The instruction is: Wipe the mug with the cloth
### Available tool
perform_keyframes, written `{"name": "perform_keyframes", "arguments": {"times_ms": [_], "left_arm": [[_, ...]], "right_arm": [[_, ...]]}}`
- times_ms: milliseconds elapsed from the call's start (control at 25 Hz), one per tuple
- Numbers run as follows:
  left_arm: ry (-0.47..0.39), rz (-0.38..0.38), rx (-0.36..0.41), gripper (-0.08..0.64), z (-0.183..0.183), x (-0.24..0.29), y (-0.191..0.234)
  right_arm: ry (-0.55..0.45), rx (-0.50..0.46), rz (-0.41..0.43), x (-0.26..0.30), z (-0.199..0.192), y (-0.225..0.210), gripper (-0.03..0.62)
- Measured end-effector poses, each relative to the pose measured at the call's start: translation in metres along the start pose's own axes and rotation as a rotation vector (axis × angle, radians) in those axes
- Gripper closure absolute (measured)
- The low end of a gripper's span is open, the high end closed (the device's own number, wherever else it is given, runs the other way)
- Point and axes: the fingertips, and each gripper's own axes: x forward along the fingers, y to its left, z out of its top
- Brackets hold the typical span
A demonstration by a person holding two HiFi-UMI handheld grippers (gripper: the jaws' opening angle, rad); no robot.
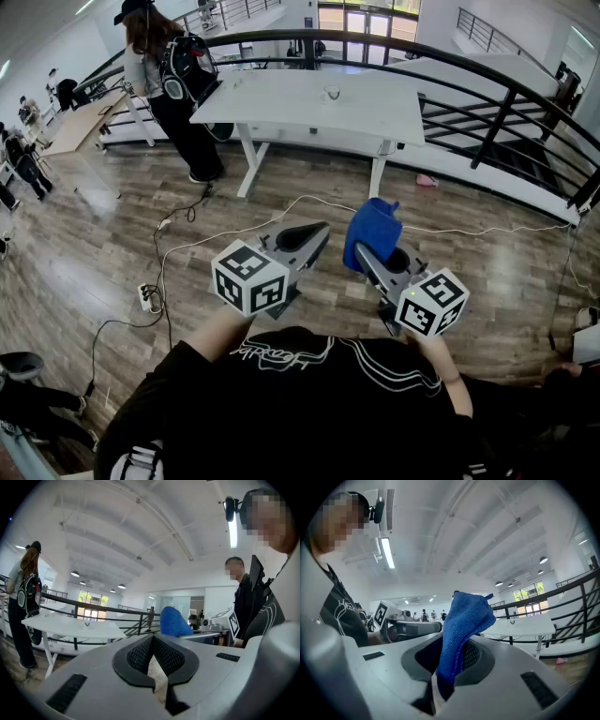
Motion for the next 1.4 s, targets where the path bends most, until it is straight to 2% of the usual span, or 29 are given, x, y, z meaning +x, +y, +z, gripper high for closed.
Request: {"name": "perform_keyframes", "arguments": {"times_ms": [280,640,880,1200,1400], "left_arm": [[-0.005,-0.006,-0.032,0.554,-0.009,0.005,0.009],[0.001,-0.008,-0.040,0.554,-0.011,0.007,0.016],[0.010,0.008,-0.073,0.554,-0.017,0.010,0.040],[0.034,-0.002,-0.127,0.554,-0.033,0.060,0.122],[0.064,-0.022,-0.171,0.554,-0.040,0.122,0.222]], "right_arm": [[0.008,0.004,-0.012,0.004,-0.009,-0.009,0.541],[0.007,0.063,0.014,0.014,-0.011,-0.012,0.541],[0.030,0.091,0.031,0.034,-0.017,-0.022,0.541],[0.063,0.138,0.009,0.096,-0.030,-0.094,0.541],[0.075,0.183,-0.038,0.170,-0.033,-0.183,0.541]]}}
